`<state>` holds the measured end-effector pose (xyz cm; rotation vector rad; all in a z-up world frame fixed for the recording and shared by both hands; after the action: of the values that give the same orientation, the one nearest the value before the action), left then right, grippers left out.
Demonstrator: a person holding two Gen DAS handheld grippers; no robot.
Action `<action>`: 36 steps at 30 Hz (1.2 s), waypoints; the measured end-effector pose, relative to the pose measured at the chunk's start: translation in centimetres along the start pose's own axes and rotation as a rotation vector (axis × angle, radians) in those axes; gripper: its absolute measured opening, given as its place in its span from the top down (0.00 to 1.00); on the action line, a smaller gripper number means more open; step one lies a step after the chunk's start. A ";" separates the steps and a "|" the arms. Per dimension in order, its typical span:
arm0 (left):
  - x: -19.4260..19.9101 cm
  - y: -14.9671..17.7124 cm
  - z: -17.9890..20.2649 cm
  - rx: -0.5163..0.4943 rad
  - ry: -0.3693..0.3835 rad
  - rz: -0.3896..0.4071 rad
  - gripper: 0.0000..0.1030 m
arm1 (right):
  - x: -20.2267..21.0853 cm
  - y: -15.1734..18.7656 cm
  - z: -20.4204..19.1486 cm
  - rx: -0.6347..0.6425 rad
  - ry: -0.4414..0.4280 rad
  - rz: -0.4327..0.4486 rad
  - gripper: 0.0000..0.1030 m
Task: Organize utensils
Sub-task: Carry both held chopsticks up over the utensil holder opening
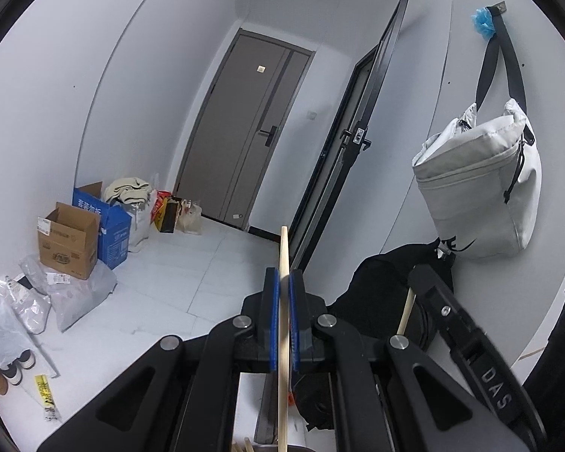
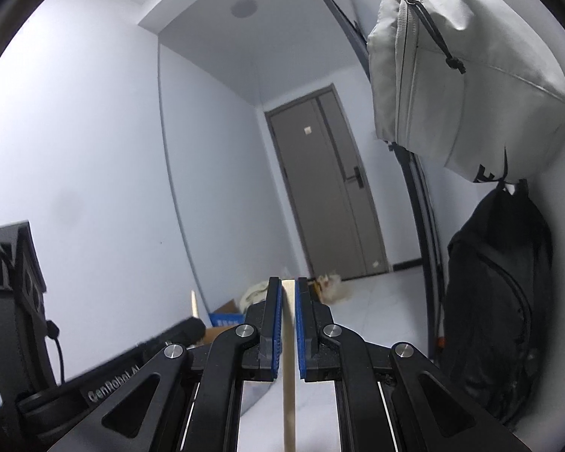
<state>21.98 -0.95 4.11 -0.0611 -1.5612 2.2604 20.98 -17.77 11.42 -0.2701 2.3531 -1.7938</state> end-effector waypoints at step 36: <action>0.9 3.0 0.9 -0.154 0.106 -0.039 0.99 | 3.2 3.5 -0.8 0.091 -0.022 -0.056 0.94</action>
<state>20.00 -2.34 1.86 -0.1882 -1.6620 2.0692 17.50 -16.90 8.23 -0.3450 2.2633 -1.9069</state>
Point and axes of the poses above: each gripper's, at about its wrist camera, not at the fingertips, and x roughly against the way its jaws point, z to its right, y to its underside, the point moved 6 cm from there along -x, roughly the way its jaws point, and after that the axes turned 2 degrees about z, right-handed, at the moved point
